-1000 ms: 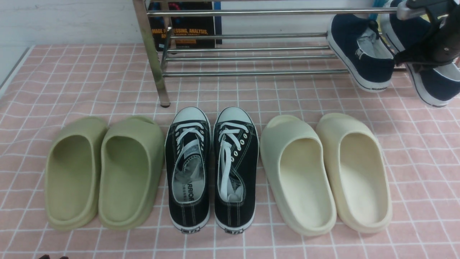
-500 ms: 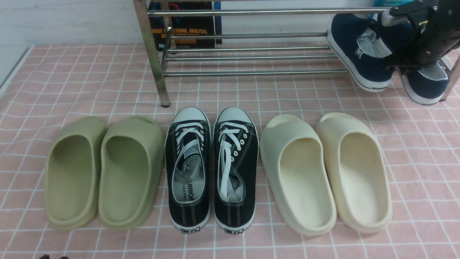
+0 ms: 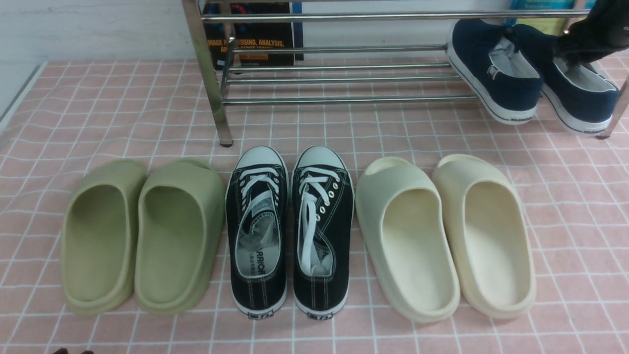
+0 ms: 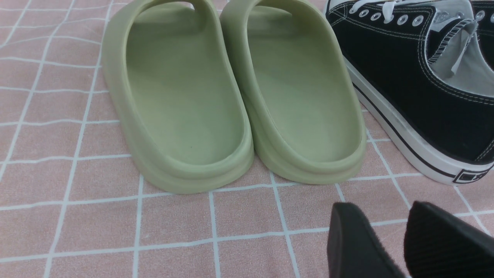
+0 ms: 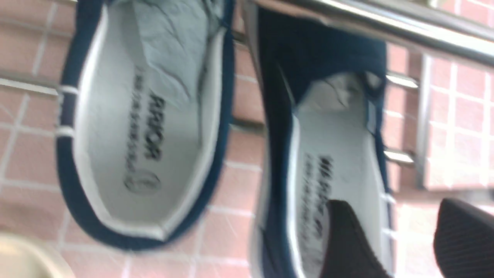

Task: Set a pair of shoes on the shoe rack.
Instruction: Use the right arm to put a shoe into the shoe rack

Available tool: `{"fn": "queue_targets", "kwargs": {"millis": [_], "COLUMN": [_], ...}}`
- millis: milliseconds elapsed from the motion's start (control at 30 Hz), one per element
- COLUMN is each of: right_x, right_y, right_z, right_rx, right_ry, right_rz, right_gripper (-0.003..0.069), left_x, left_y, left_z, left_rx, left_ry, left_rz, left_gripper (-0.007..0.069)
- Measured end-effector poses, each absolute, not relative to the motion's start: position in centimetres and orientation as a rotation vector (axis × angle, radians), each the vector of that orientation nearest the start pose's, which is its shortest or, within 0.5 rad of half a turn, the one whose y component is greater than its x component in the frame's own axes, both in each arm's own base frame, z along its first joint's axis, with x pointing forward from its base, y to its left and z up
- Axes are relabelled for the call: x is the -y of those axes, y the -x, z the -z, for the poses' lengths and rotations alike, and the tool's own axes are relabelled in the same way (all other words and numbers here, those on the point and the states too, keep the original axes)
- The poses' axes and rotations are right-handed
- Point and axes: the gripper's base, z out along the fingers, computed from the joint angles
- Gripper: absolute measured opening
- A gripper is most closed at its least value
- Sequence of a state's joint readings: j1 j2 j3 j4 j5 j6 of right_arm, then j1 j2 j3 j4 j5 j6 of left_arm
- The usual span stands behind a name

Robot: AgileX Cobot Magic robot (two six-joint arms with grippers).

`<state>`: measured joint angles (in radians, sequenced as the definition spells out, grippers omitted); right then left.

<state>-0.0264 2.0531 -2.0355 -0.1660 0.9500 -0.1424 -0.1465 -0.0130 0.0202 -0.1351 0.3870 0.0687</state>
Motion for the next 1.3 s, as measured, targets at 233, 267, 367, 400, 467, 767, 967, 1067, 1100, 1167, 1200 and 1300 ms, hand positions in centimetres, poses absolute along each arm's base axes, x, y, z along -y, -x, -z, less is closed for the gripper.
{"fn": "queue_targets", "kwargs": {"millis": [233, 267, 367, 400, 467, 767, 967, 1067, 1100, 1167, 1200, 1300], "right_x": [5.3, 6.1, 8.1, 8.3, 8.6, 6.6, 6.1, 5.8, 5.6, 5.3, 5.2, 5.2], "right_y": [-44.6, -44.3, -44.2, -44.4, -44.7, -46.1, -46.9, -47.4, -47.8, -48.0, -48.0, -48.0], "right_z": [-33.9, -33.6, -31.6, -30.8, -29.5, -27.0, -27.0, -27.1, -27.2, -27.3, -27.3, -27.2], "right_rx": [-2.577, -2.616, -2.731, -2.751, -2.783, -2.785, -2.713, -2.654, -2.618, -2.594, -2.593, -2.595], "right_ry": [0.130, 0.092, -0.014, -0.032, -0.049, -0.027, -0.033, -0.034, -0.032, -0.026, -0.022, -0.020], "right_rz": [0.372, 0.344, 0.232, 0.196, 0.140, -0.096, -0.121, -0.143, -0.152, -0.154, -0.157, -0.157], "right_gripper": [0.0129, 0.0065, -0.0016, -0.0018, -0.0018, -0.0015, -0.0011, -0.0010, -0.0010, -0.0008, -0.0008, -0.0007], "left_x": [1.2, 1.2, 1.2, 1.2, 1.2, 1.2, 1.2, 1.2, 1.2, 1.2, 1.2, 1.2], "left_y": [-5.1, -5.1, -5.1, -5.1, -5.1, -5.1, -5.1, -5.1, -5.1, -5.1, -5.1, -5.1], "left_z": [-17.3, -17.3, -17.3, -17.3, -17.3, -17.3, -17.3, -17.3, -17.3, -17.3, -17.3, -17.3], "left_rx": [-1.875, -1.875, -1.875, -1.875, -1.875, -1.875, -1.875, -1.875, -1.875, -1.875, -1.875, -1.875], "left_ry": [-0.119, -0.119, -0.119, -0.119, -0.119, -0.119, -0.119, -0.119, -0.119, -0.119, -0.119, -0.119], "left_rz": [0.187, 0.187, 0.187, 0.187, 0.187, 0.187, 0.187, 0.187, 0.187, 0.187, 0.187, 0.187], "left_gripper": [0.0239, 0.0239, 0.0239, 0.0239, 0.0239, 0.0239, 0.0239, 0.0239, 0.0239, 0.0239, 0.0239, 0.0239]}}
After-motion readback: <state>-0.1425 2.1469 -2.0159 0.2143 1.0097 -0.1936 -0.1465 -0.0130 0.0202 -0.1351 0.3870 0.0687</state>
